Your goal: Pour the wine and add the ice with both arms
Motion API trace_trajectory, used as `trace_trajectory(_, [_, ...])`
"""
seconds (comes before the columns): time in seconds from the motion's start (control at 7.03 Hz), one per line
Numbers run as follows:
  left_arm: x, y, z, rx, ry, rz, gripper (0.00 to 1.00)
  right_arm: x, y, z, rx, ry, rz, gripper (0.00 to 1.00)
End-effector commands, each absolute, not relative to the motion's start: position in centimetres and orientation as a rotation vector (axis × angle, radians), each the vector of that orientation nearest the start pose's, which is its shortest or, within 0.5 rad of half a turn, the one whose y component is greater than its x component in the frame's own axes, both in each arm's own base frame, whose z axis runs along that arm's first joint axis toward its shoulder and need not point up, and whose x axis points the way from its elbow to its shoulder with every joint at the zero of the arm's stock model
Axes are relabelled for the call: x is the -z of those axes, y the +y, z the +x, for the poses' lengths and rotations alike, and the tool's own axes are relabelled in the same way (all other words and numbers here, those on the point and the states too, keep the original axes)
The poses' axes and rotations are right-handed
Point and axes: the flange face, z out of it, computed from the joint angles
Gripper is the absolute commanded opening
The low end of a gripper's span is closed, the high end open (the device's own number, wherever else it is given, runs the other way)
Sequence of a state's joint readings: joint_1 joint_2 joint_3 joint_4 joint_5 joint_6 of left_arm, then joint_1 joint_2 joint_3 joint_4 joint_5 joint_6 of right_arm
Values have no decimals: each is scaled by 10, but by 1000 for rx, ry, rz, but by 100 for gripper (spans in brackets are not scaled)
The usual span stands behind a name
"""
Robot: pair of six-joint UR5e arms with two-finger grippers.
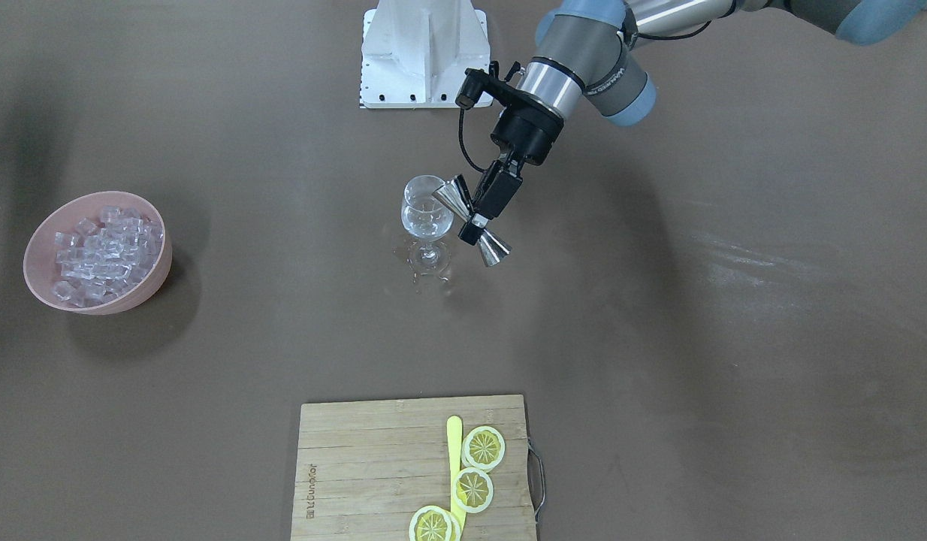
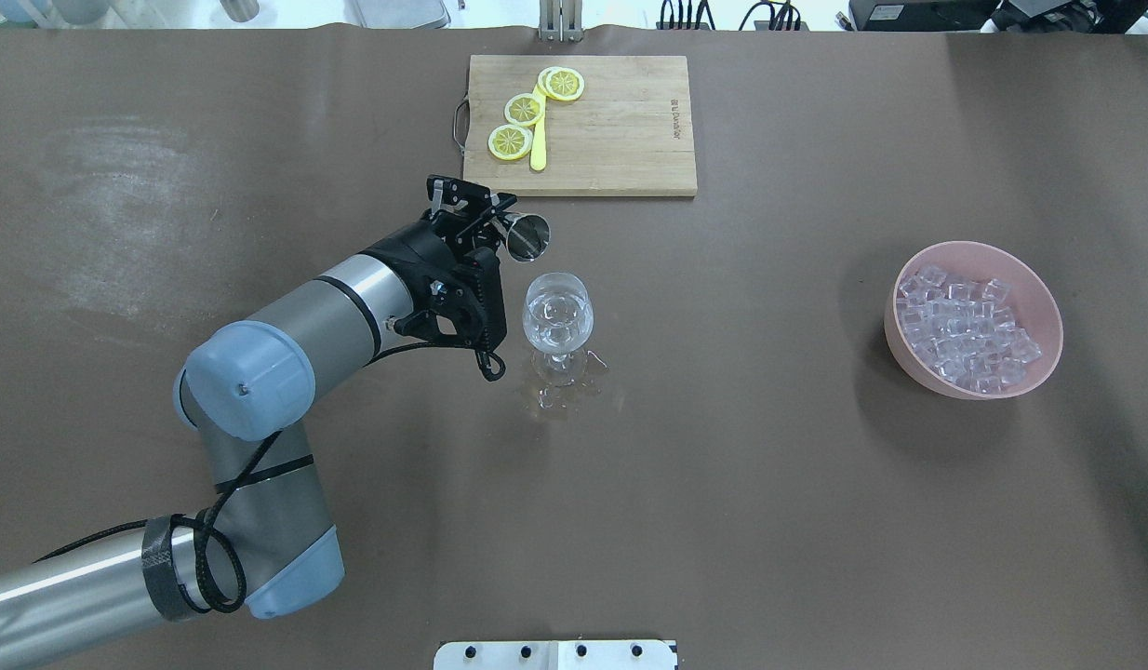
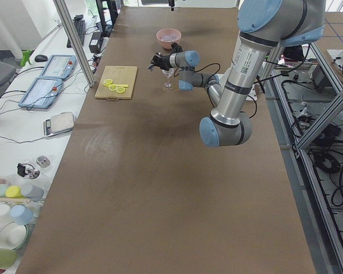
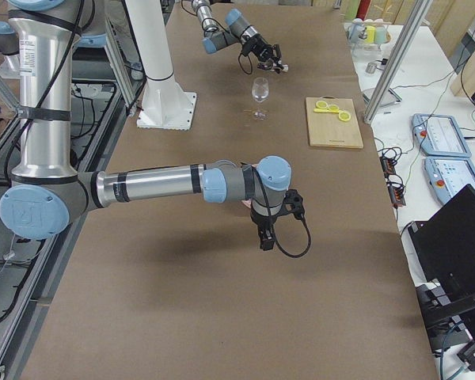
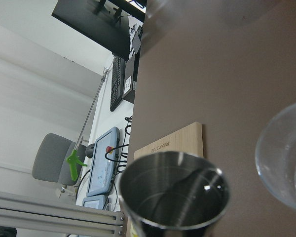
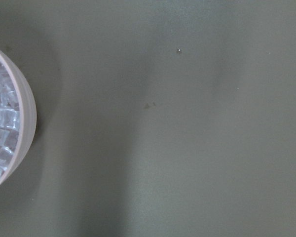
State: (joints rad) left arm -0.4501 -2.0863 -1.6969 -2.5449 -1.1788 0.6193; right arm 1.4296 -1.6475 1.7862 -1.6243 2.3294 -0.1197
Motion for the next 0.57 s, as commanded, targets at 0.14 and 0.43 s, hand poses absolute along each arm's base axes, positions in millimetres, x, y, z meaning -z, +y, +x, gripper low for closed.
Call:
trace_trajectory(0.14, [-187, -415, 483, -1101, -9, 1740, 0, -596, -466, -2, 281, -762, 72, 100])
trace_trajectory(0.43, [-183, -416, 482, -1151, -95, 1757, 0, -597, -466, -1, 279, -762, 69, 100])
